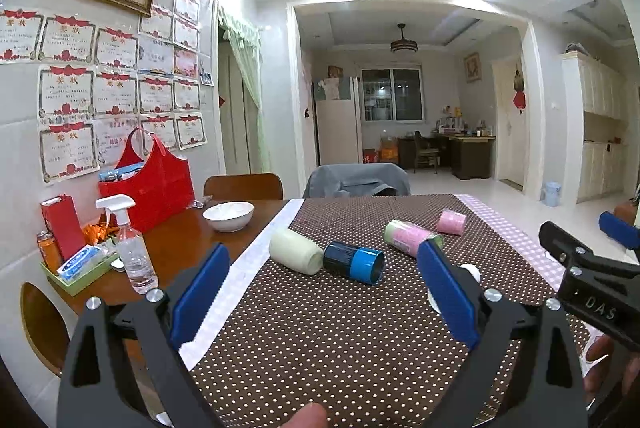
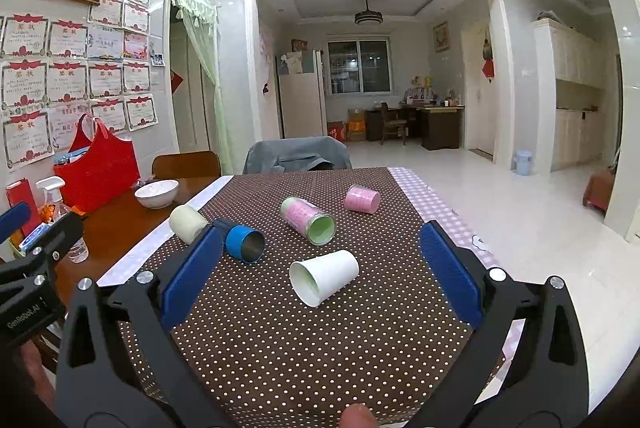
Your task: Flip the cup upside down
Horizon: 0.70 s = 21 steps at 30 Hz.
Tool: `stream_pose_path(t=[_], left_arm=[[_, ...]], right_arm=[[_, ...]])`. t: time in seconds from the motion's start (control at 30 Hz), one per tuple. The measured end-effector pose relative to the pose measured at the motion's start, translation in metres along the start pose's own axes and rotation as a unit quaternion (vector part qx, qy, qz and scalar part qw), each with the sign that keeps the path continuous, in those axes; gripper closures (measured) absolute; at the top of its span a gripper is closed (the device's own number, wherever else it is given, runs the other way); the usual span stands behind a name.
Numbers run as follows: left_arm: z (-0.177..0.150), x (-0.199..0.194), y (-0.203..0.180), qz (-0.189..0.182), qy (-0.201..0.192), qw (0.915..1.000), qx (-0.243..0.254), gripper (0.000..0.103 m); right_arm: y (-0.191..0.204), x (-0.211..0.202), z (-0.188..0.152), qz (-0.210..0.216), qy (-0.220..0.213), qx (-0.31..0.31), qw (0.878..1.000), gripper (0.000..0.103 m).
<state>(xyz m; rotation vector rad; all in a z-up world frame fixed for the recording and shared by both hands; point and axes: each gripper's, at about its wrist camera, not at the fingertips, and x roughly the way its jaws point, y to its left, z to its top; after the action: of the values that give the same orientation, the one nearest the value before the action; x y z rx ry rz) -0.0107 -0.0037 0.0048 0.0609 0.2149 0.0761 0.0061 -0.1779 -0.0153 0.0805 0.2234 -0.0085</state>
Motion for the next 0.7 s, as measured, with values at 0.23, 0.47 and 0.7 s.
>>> stream_pose_path(t=[0.23,0.47,0.7], left_arm=[[-0.004,0.002,0.000,-0.004,0.003,1.0000,0.003,0.004],[-0.005,0.005,0.001,-0.019,0.015,0.9997,-0.011,0.004],[-0.006,0.008,0.004,-0.008,0.021,0.9996,-0.015,0.004]], right_arm=[[0.005,0.000,-0.001,0.008,0.002,-0.012,1.000,0.006],[0.010,0.000,-0.001,0.015,0.000,-0.020,1.000,0.006],[0.012,0.002,-0.001,0.019,-0.001,-0.019,1.000,0.006]])
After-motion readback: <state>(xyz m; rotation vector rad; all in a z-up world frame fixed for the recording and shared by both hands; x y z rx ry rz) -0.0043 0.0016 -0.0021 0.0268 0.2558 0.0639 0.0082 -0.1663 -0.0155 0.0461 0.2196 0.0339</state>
